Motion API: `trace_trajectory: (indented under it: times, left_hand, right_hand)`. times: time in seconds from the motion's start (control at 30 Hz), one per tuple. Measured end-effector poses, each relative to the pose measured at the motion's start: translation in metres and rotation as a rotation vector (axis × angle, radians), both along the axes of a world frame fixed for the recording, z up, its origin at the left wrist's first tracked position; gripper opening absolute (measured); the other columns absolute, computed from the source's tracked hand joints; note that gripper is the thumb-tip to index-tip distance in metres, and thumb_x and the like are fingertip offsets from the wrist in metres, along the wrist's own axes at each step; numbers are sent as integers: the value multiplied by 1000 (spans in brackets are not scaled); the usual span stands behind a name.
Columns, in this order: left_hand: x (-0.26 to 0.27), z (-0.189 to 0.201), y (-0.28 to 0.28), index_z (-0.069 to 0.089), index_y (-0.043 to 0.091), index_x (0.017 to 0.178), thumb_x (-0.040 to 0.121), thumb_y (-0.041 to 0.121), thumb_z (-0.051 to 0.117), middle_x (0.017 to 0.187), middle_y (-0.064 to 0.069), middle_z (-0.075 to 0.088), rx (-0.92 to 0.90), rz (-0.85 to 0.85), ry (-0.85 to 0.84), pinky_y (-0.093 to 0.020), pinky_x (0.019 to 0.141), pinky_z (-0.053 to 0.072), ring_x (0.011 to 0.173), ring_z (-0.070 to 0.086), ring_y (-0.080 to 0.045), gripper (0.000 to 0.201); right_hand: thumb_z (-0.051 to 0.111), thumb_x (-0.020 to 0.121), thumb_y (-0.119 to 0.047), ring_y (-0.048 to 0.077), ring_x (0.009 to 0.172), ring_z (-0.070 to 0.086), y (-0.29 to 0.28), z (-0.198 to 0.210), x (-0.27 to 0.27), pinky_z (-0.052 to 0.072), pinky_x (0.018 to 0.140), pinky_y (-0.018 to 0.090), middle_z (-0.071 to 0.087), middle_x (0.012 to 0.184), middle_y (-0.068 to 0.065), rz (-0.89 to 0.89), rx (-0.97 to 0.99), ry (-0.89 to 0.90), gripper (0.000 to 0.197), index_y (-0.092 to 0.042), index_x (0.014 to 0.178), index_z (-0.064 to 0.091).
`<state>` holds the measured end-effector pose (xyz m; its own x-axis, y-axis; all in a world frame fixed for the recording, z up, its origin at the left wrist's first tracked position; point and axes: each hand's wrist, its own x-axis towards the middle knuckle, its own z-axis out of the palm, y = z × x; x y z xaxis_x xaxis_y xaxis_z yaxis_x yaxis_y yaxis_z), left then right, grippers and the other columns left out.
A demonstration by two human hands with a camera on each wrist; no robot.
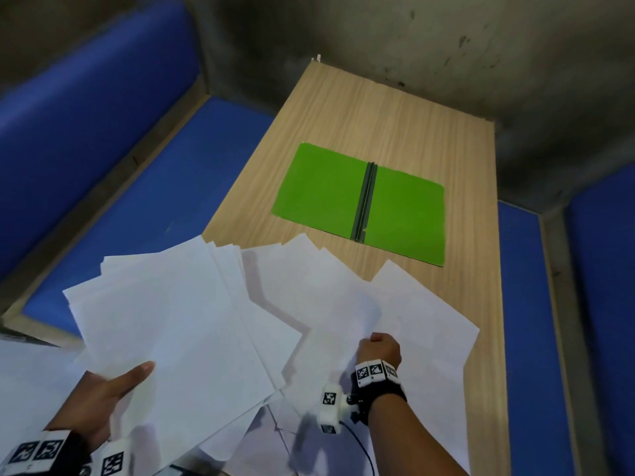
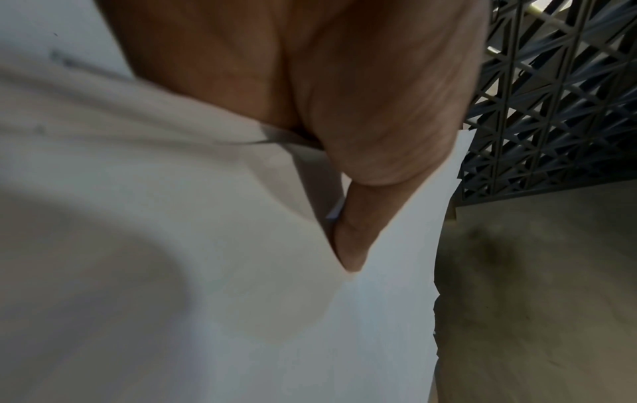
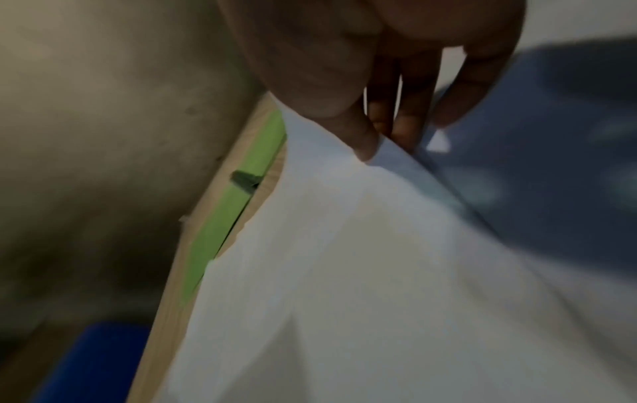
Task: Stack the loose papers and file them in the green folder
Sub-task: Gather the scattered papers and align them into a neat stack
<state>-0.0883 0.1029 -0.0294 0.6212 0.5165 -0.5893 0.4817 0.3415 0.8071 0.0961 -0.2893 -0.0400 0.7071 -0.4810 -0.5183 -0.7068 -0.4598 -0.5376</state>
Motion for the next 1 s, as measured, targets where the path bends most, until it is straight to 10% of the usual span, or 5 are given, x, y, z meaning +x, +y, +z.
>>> trace_trajectory:
  times: [0.17, 0.33, 0.47, 0.63, 1.0]
  left_hand:
    - [0, 1, 6, 67, 16, 109, 81, 4, 75, 113, -9, 72, -32, -16, -14, -53, 106, 39, 112, 63, -34, 31]
    - [1, -4, 2, 62, 16, 127, 80, 8, 74, 118, 0, 72, -46, -14, -16, -48, 105, 40, 113, 63, -26, 49]
    - [7, -6, -3, 58, 13, 132, 84, 5, 71, 122, -3, 70, -25, -25, 9, -48, 107, 38, 117, 61, -27, 51]
    - [6, -11, -2, 63, 14, 126, 80, 9, 76, 118, -4, 72, 2, -59, 41, -52, 106, 41, 115, 64, -30, 48]
    - [2, -16, 1, 59, 14, 132, 82, 8, 75, 120, -5, 69, 62, -49, 72, -49, 105, 39, 115, 61, -30, 52]
  right_hand:
    - [56, 89, -16, 39, 98, 58, -32, 0, 13, 49, 79, 38, 62, 106, 20, 22, -189, 18, 22, -4, 105, 63]
    - [86, 57, -51, 40, 119, 45, -27, -4, 13, 45, 91, 50, 42, 129, 19, 58, -262, 318, 96, -7, 126, 35]
    - [82, 73, -27, 24, 98, 52, -22, -16, 8, 44, 81, 30, 49, 113, 11, -2, -77, 263, 72, -9, 130, 42]
    - [74, 75, -8, 26, 76, 62, -32, -9, 4, 48, 65, 26, 63, 76, 9, 136, -44, 146, 19, -1, 92, 67]
    - [79, 74, -5, 32, 100, 63, -114, 2, -19, 49, 88, 38, 68, 109, 20, 99, 185, 60, 45, 7, 114, 63]
